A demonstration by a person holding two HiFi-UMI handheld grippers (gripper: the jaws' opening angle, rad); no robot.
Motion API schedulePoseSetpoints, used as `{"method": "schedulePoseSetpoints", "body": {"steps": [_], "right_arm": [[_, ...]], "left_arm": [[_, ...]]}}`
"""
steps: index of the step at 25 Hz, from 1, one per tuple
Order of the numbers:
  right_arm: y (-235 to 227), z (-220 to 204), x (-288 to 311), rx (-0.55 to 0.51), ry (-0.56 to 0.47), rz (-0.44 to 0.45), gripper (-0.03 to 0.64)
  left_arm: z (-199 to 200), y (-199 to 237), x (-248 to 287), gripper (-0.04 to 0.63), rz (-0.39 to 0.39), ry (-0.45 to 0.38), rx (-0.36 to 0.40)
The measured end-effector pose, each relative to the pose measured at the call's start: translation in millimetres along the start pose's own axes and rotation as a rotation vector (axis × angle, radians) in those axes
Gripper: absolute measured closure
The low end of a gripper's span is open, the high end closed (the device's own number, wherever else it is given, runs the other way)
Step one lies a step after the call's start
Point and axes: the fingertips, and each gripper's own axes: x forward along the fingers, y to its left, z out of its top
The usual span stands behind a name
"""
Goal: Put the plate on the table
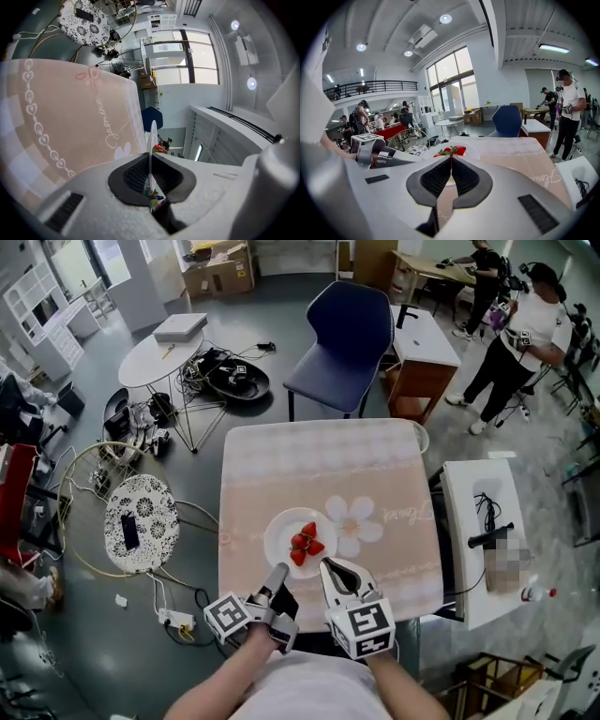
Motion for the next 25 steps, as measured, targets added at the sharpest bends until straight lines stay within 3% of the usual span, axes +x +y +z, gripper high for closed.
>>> {"method": "schedulePoseSetpoints", "body": {"steps": [3,11,25], "right_arm": [[-5,-4,13,0.012,0.014,-0.037,0.612],[-13,-15,33,0.058,0.068,-0.115,0.612],[-43,-36,46,0.115,0.094,-0.170,0.612]], "left_arm": [[7,16,13,0.578,0.019,0.068,0.034],[11,45,40,0.578,0.042,0.215,0.026],[-4,78,77,0.577,0.101,0.325,0.056]]}}
